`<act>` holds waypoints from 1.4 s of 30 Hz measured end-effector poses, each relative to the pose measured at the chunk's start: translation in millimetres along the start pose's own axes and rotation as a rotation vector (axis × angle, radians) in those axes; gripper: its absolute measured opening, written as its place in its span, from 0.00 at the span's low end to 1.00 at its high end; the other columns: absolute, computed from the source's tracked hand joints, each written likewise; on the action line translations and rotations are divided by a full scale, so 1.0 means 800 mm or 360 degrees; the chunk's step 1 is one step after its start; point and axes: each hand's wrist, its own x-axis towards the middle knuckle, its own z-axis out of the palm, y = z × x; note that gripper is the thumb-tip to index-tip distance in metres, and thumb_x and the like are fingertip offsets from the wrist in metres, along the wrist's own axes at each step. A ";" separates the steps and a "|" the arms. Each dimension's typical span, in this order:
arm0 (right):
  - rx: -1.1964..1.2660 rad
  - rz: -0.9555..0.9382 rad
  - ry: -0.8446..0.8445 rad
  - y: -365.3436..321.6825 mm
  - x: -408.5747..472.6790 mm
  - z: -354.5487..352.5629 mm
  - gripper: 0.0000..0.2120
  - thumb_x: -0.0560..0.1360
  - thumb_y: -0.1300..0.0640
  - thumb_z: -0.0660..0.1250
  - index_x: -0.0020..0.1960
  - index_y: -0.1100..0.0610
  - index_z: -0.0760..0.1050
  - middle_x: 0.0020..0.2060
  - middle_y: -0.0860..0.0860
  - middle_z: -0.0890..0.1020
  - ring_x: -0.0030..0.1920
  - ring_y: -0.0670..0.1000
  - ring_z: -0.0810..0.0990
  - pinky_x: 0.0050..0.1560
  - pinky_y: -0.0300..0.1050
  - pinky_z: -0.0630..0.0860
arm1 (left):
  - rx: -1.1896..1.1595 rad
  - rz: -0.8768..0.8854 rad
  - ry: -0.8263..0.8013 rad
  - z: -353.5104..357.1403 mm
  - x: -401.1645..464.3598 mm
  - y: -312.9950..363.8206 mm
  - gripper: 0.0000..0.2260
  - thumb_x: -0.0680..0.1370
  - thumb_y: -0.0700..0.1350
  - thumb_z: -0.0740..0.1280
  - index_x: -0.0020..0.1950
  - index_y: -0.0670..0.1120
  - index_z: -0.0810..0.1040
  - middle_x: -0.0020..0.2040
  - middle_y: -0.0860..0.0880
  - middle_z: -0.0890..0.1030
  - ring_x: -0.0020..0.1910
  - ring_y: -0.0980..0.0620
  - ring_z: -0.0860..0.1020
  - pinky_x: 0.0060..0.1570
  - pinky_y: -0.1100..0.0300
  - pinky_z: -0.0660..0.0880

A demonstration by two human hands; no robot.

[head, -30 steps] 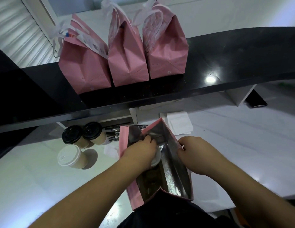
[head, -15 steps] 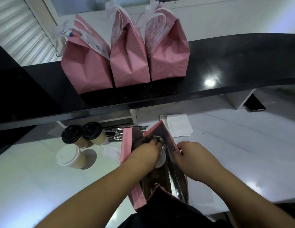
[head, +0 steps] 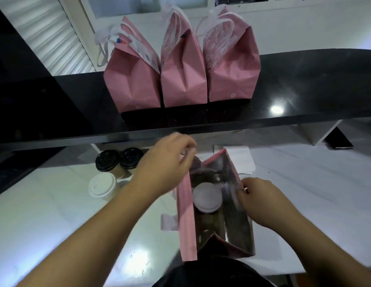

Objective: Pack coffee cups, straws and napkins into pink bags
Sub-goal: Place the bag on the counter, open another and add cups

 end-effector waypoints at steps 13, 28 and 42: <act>-0.0130 0.0005 0.0029 -0.011 0.000 0.002 0.15 0.82 0.49 0.60 0.43 0.53 0.80 0.33 0.49 0.83 0.33 0.48 0.82 0.38 0.47 0.81 | 0.0375 -0.1271 -0.0168 0.058 -0.106 -0.255 0.39 0.74 0.67 0.69 0.76 0.45 0.65 0.74 0.43 0.68 0.71 0.39 0.67 0.64 0.43 0.73; -0.0150 0.0009 0.0052 -0.009 -0.001 0.001 0.14 0.82 0.49 0.60 0.47 0.54 0.82 0.36 0.49 0.84 0.36 0.49 0.81 0.41 0.50 0.82 | 0.0177 -0.1270 -0.0046 0.035 -0.126 -0.217 0.36 0.73 0.54 0.73 0.77 0.48 0.64 0.71 0.44 0.69 0.67 0.38 0.68 0.58 0.45 0.73; -0.0002 -0.0024 -0.0021 0.004 -0.011 -0.002 0.16 0.82 0.43 0.59 0.47 0.51 0.81 0.40 0.48 0.85 0.38 0.48 0.82 0.43 0.52 0.83 | -0.0062 0.0075 -0.0190 -0.074 -0.068 0.053 0.37 0.73 0.65 0.71 0.79 0.61 0.60 0.71 0.63 0.61 0.70 0.58 0.63 0.66 0.58 0.69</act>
